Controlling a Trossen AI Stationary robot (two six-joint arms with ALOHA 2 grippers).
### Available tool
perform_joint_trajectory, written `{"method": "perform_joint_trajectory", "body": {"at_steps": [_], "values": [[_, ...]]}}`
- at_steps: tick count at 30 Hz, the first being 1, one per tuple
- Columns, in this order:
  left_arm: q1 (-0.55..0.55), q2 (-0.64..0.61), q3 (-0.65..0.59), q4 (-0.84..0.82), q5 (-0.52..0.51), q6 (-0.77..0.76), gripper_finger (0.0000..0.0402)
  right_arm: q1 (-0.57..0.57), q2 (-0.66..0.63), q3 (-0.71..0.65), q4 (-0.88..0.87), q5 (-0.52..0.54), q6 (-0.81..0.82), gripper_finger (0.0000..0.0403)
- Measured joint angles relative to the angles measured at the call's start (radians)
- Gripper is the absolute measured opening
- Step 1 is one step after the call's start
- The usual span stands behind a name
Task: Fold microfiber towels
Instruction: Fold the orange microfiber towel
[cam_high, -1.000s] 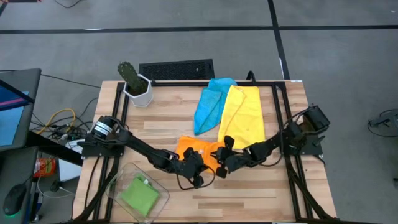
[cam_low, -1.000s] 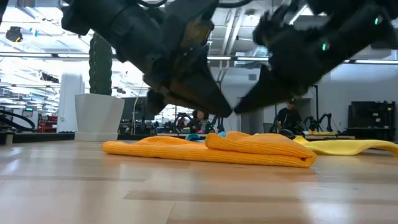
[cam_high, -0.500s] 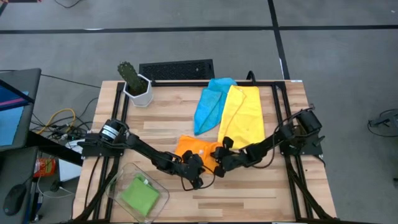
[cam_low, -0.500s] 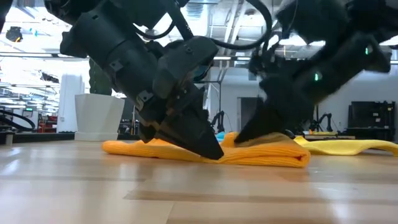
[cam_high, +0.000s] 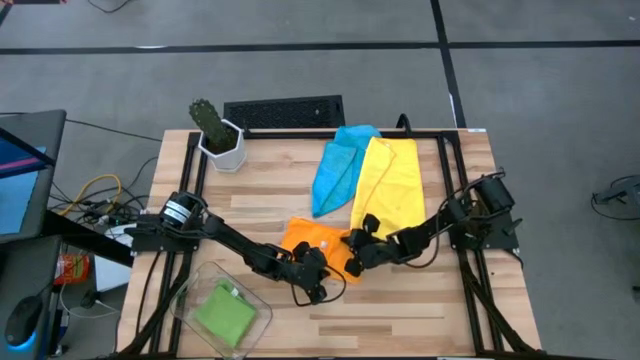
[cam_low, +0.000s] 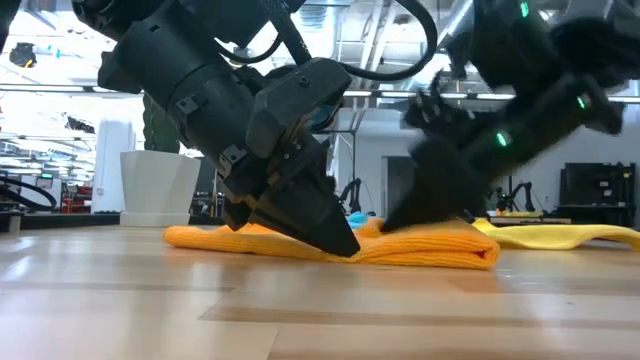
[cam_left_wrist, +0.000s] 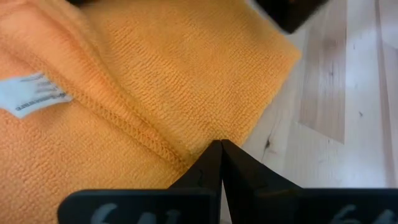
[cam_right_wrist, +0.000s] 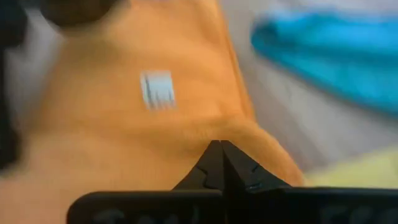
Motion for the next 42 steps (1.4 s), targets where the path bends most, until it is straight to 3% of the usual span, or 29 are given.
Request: {"method": "perform_joint_trajectory", "body": {"at_steps": [5, 11, 19, 28, 35, 42], "values": [[0.001, 0.000, 0.000, -0.001, 0.005, 0.000, 0.0000, 0.010, -0.074, -0.042, 0.021, -0.044, 0.052, 0.0027], [0.006, 0.000, -0.001, 0.001, 0.007, 0.000, 0.0000, 0.128, -0.198, -0.053, 0.105, -0.025, -0.005, 0.0015], [0.021, 0.001, -0.001, 0.005, 0.008, -0.005, 0.0000, 0.285, -0.035, -0.053, 0.167, 0.026, 0.128, 0.0021], [0.026, 0.002, -0.001, 0.008, 0.016, -0.020, 0.0000, 0.316, 0.134, -0.047, 0.270, 0.058, 0.277, 0.0015], [0.048, -0.024, -0.002, -0.028, 0.099, -0.013, 0.0000, 0.343, 0.074, -0.053, 0.207, 0.047, 0.241, 0.0021], [0.086, -0.146, -0.005, -0.131, 0.119, 0.009, 0.0000, 0.340, -0.024, -0.055, 0.127, 0.036, 0.156, 0.0018]]}}
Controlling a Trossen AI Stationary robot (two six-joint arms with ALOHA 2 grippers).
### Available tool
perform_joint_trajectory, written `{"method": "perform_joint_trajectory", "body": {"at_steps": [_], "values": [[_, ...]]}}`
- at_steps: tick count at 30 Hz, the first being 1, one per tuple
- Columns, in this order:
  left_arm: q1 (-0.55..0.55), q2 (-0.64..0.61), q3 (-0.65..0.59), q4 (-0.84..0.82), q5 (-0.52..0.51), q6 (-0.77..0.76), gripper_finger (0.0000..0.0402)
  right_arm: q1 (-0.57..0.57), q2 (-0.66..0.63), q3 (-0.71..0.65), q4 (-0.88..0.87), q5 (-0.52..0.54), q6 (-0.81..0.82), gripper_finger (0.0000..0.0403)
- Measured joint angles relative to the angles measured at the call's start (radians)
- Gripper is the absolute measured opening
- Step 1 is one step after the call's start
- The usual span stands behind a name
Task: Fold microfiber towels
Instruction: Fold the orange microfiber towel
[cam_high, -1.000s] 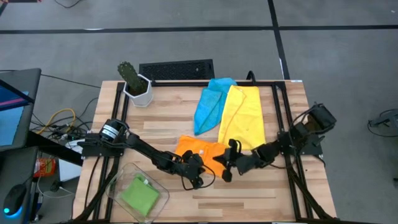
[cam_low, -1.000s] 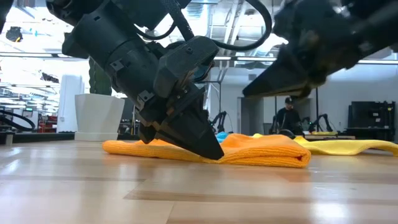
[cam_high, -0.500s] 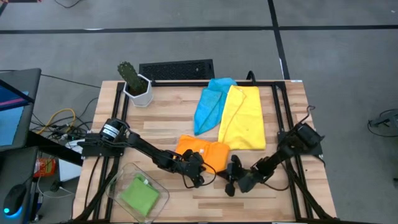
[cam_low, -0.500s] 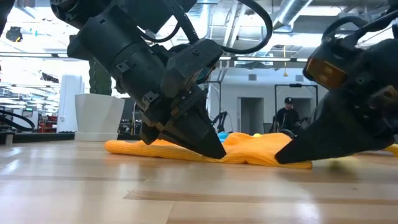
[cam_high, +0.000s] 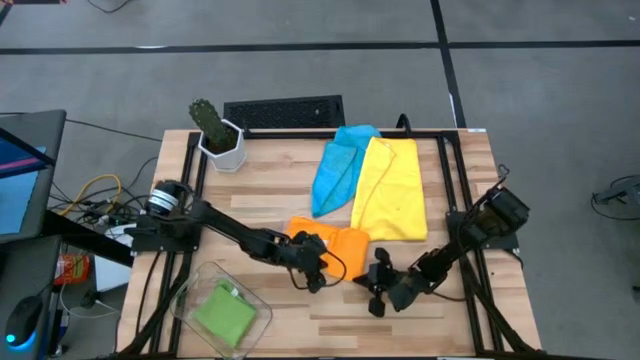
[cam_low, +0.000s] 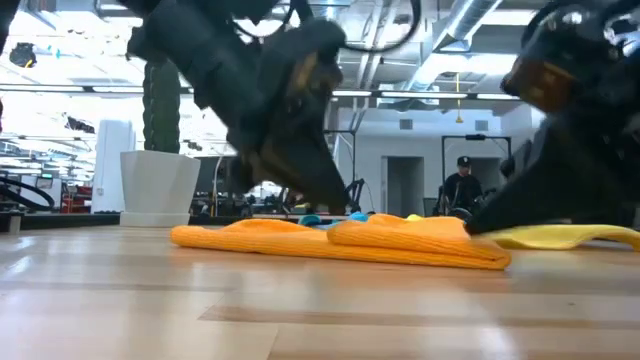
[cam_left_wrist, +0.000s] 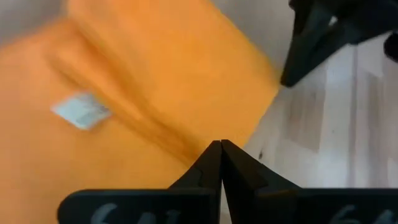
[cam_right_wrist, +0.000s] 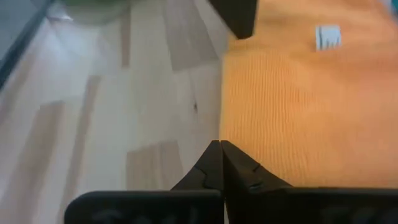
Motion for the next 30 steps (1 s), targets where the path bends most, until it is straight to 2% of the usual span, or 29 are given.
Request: {"method": "perform_joint_trajectory", "body": {"at_steps": [3, 7, 10, 12, 16, 25, 30], "values": [[0.013, -0.076, 0.000, -0.101, -0.028, -0.019, 0.0000, 0.000, -0.035, 0.001, -0.006, 0.008, -0.015, 0.0029], [0.010, -0.181, 0.003, -0.338, -0.097, -0.085, 0.0000, 0.000, -0.087, 0.001, -0.032, 0.014, -0.033, 0.0033], [-0.020, -0.205, 0.003, -0.572, -0.127, -0.174, 0.0000, -0.001, -0.122, 0.002, -0.079, 0.015, -0.030, 0.0034], [-0.049, -0.205, -0.011, -0.657, -0.150, -0.249, 0.0004, -0.001, -0.141, 0.001, -0.122, 0.015, -0.025, 0.0036], [-0.079, -0.205, -0.080, -0.614, -0.119, -0.320, 0.0040, -0.001, -0.160, 0.002, -0.173, 0.014, 0.013, 0.0048], [-0.061, -0.205, -0.177, -0.546, -0.145, -0.483, 0.0184, -0.001, -0.160, 0.002, -0.185, 0.007, 0.046, 0.0071], [-0.050, -0.195, -0.233, -0.403, -0.128, -0.469, 0.0215, -0.002, -0.160, 0.002, -0.183, 0.007, 0.046, 0.0072]]}}
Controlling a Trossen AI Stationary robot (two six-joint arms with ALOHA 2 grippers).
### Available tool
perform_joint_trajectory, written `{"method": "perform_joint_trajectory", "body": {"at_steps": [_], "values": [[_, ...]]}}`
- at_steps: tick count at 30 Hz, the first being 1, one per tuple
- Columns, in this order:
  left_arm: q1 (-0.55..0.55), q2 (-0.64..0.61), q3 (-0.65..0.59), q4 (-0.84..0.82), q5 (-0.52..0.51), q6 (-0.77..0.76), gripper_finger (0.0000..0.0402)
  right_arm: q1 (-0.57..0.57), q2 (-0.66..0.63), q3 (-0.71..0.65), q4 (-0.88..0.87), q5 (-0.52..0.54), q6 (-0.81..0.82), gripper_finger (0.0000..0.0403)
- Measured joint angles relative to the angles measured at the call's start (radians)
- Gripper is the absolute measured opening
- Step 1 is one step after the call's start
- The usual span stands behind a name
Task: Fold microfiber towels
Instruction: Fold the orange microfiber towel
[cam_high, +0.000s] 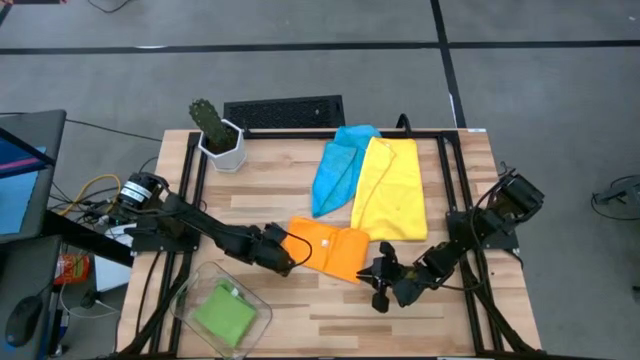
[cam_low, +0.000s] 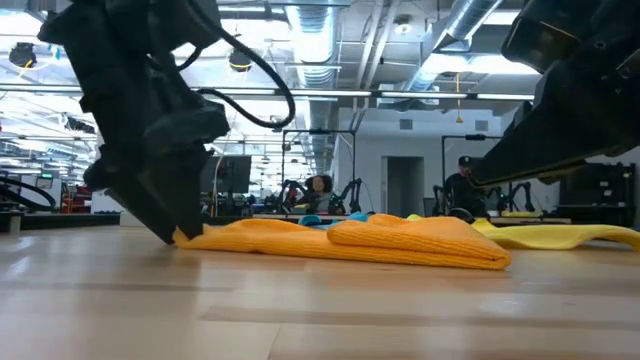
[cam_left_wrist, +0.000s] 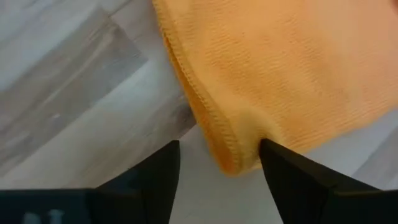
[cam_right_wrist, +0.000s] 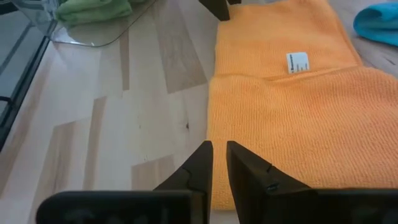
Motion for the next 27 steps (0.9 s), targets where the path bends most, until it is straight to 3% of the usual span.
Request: {"method": "perform_joint_trajectory", "body": {"at_steps": [6, 16, 27], "values": [[0.004, 0.011, -0.016, 0.008, 0.022, -0.030, 0.0185, -0.007, 0.000, 0.000, 0.002, 0.000, 0.021, 0.0072], [0.006, 0.010, 0.011, 0.003, 0.046, -0.029, 0.0013, -0.075, 0.000, 0.001, 0.053, 0.000, 0.025, 0.0070], [0.036, 0.014, 0.109, -0.056, 0.079, 0.028, 0.0002, -0.133, 0.000, 0.001, 0.119, -0.001, 0.002, 0.0070]]}}
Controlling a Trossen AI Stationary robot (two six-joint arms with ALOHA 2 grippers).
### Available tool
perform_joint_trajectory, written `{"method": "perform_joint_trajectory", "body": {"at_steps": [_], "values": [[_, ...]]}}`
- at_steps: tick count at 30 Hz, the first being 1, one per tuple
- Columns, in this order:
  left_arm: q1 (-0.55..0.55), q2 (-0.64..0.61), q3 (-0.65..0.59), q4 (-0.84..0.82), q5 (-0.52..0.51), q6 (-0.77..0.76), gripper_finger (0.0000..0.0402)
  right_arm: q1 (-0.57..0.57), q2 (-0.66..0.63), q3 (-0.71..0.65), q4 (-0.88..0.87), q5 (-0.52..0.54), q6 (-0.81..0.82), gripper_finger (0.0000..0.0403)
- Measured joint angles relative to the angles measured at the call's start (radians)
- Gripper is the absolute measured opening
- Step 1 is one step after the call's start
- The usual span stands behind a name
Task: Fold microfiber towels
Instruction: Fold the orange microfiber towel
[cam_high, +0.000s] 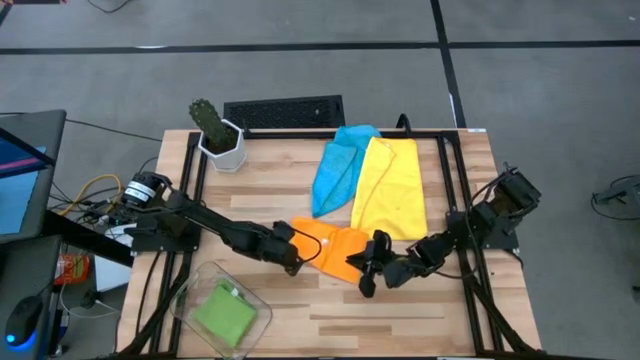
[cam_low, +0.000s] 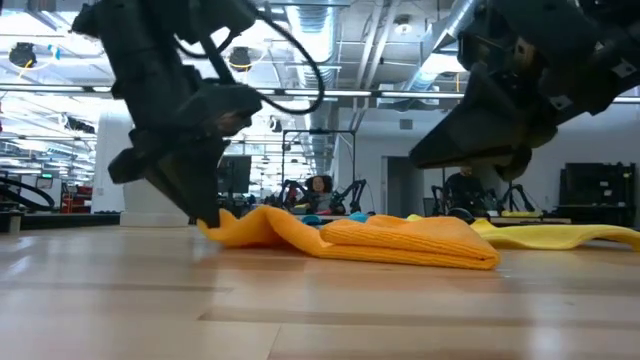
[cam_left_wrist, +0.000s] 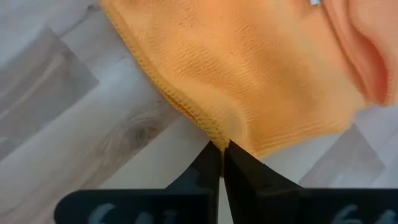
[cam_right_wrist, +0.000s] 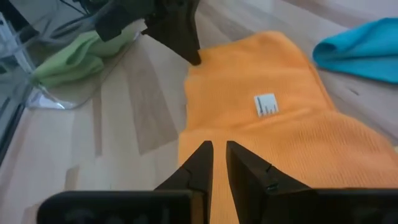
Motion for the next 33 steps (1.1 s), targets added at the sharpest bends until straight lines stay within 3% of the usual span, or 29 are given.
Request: {"method": "perform_joint_trajectory", "body": {"at_steps": [6, 14, 20, 26, 33], "values": [[-0.001, -0.001, 0.075, -0.095, -0.013, 0.024, 0.0001, -0.004, 0.005, 0.000, 0.015, -0.017, -0.003, 0.0070], [0.000, -0.003, 0.203, -0.225, -0.026, 0.090, 0.0000, -0.054, 0.115, 0.005, 0.109, -0.105, -0.007, 0.0070], [0.000, -0.004, 0.287, -0.278, -0.029, 0.161, 0.0000, -0.085, 0.207, 0.071, 0.132, -0.143, -0.031, 0.0070], [0.001, -0.004, 0.337, -0.280, -0.009, 0.244, 0.0000, -0.134, 0.312, 0.165, 0.132, -0.266, -0.097, 0.0070], [0.003, -0.004, 0.373, -0.360, 0.009, 0.277, 0.0000, -0.139, 0.292, 0.185, 0.124, -0.267, -0.136, 0.0070]]}}
